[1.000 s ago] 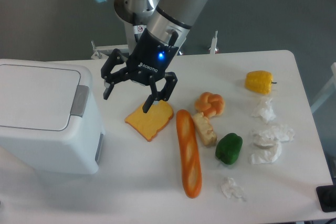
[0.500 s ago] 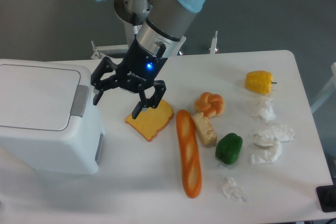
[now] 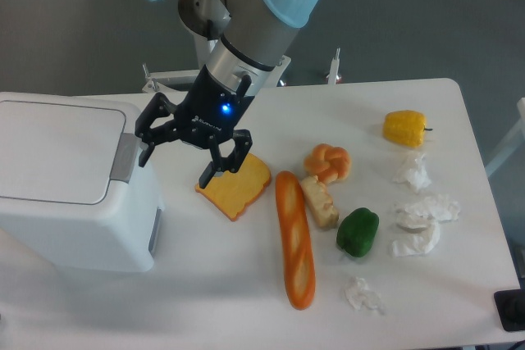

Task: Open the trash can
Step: 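Move the gripper over the toast slice toward the white trash can lid, then lower the gripper against the front edge of the trash can lid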

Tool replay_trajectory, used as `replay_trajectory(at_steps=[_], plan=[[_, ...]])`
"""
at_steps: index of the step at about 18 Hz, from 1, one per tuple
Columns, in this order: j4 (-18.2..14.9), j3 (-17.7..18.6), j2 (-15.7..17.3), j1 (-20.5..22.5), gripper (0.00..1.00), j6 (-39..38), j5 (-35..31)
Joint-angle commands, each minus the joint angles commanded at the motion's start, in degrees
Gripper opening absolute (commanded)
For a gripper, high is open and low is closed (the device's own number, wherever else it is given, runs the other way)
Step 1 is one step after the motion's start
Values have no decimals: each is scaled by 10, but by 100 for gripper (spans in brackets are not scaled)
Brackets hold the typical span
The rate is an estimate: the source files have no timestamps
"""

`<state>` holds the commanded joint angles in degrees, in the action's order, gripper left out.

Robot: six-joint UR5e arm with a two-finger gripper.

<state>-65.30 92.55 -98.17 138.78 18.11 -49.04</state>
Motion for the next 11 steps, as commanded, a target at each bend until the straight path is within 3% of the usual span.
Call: replay_trajectory(at_steps=[11], plan=[[1,2,-8,-8,100,3,0]])
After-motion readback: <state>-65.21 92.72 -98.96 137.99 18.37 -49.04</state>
